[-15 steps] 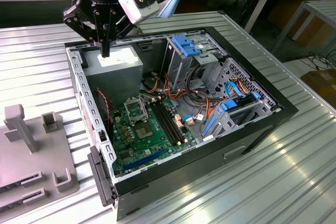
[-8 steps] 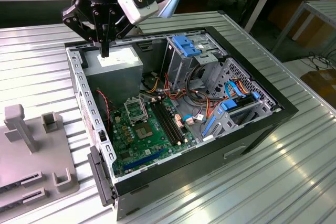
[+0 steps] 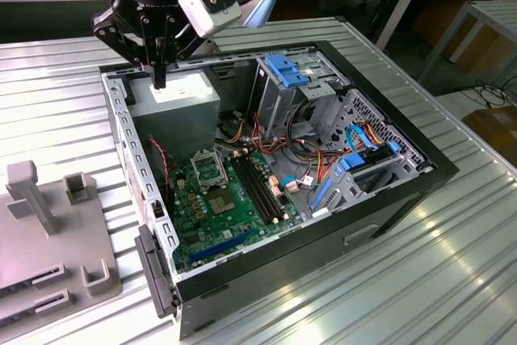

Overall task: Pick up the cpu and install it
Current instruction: 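Reach for the cpu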

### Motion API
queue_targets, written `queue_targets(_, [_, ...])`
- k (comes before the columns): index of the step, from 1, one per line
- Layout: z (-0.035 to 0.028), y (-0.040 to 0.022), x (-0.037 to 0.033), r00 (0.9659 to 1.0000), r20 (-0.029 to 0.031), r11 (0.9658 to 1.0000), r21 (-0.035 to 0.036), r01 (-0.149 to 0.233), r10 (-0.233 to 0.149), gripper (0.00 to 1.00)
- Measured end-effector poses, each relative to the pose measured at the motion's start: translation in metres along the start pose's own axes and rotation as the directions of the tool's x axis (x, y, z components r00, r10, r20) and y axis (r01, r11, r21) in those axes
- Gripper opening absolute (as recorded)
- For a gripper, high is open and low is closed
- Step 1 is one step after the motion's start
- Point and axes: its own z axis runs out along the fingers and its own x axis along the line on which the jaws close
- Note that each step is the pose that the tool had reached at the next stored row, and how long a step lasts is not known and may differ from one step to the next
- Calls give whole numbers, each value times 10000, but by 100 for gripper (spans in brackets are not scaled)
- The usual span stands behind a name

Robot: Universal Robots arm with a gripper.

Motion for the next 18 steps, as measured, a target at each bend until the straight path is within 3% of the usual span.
queue_targets(18, [1, -11, 154, 10000, -5, 10000, 0, 0, 0, 11])
